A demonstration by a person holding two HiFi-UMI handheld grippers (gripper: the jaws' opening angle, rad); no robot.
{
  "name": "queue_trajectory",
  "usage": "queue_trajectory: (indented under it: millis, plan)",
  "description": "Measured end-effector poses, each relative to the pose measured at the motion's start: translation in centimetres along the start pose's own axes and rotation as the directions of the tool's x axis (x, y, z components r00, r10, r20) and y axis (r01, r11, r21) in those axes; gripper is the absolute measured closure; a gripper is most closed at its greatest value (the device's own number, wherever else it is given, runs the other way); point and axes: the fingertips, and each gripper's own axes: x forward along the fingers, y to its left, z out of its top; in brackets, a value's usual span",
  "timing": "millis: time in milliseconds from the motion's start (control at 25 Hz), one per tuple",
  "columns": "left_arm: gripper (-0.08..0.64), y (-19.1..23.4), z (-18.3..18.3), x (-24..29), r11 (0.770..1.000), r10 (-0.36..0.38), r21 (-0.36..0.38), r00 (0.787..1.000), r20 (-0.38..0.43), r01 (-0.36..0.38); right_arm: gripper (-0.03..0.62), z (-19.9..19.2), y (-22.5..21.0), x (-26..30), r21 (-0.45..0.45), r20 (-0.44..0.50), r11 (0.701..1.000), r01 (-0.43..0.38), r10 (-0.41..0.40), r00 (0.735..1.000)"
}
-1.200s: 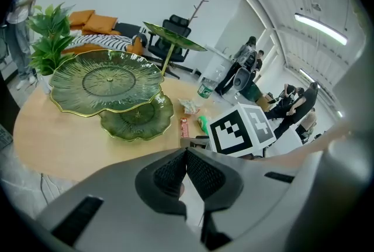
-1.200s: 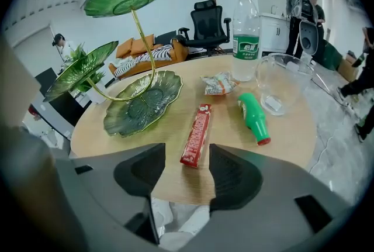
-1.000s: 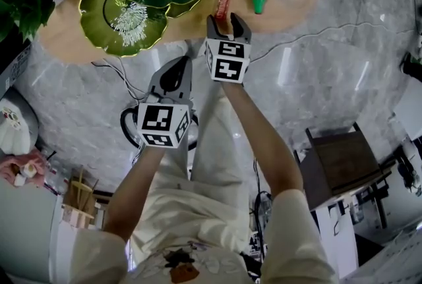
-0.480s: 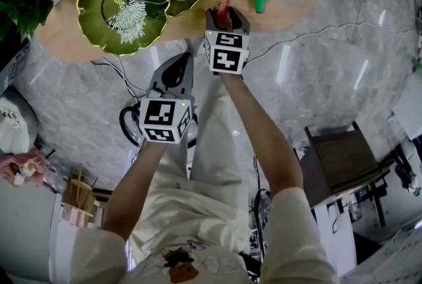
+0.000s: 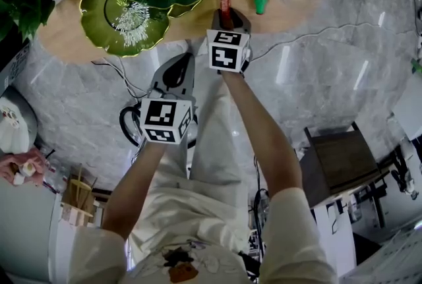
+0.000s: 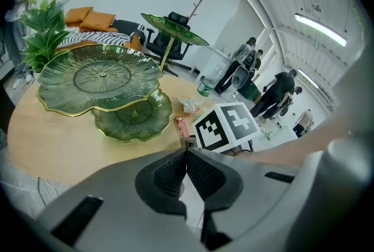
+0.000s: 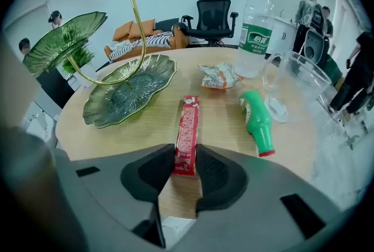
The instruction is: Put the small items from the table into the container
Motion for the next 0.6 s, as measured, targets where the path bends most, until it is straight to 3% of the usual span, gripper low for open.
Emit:
queue_trajectory:
  millis: [600]
  plan:
    - [0.552,-1.2,1.3,-0.7,0.999,-0.009,0.032,1.0,0.009,0.009,0.483,0.3,-0.3,-1.4,-0.033,-0.005,0.999,-0.037,0.036,0.999]
